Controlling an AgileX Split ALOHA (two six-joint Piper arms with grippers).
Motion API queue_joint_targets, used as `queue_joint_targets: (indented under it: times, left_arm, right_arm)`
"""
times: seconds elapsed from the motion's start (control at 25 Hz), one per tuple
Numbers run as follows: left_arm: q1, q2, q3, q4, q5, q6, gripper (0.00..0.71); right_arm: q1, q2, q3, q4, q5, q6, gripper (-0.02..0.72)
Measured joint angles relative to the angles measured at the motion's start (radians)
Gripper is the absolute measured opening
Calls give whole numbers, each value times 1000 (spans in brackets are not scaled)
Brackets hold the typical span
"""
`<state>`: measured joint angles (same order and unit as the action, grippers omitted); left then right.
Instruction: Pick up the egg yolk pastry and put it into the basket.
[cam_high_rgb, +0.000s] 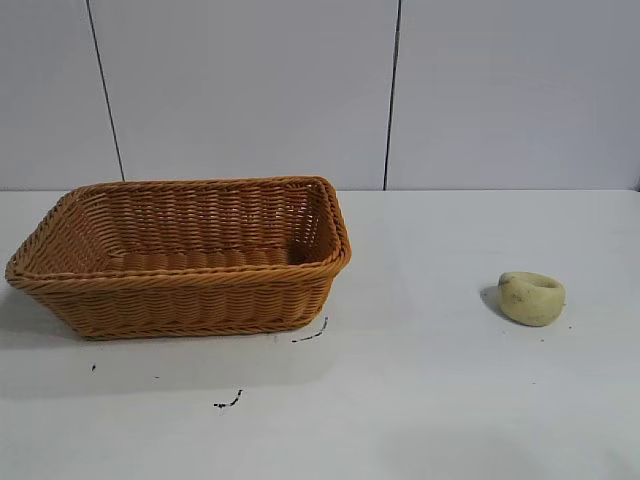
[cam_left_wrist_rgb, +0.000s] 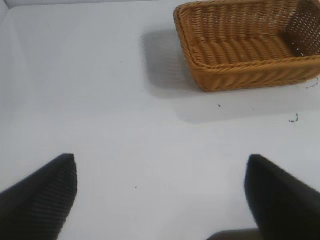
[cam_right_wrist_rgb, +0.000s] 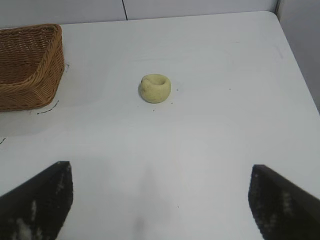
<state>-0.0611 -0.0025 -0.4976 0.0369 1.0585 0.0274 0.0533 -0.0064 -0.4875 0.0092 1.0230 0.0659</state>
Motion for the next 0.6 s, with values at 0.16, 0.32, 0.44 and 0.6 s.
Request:
queue_joint_targets:
  times: [0.16, 0.32, 0.44, 0.6]
  left_arm:
    - [0, 0, 0, 0, 0, 0, 693]
    - [0, 0, 0, 0, 0, 0, 693]
    - [0, 0, 0, 0, 0, 0, 693]
    - [0, 0, 0, 0, 0, 0, 693]
  right_arm:
    - [0, 0, 0, 0, 0, 0, 685]
    - [0, 0, 0, 0, 0, 0, 685]
    - [0, 24, 0, 0, 2, 0, 685]
    - [0, 149, -43, 0, 4, 0, 685]
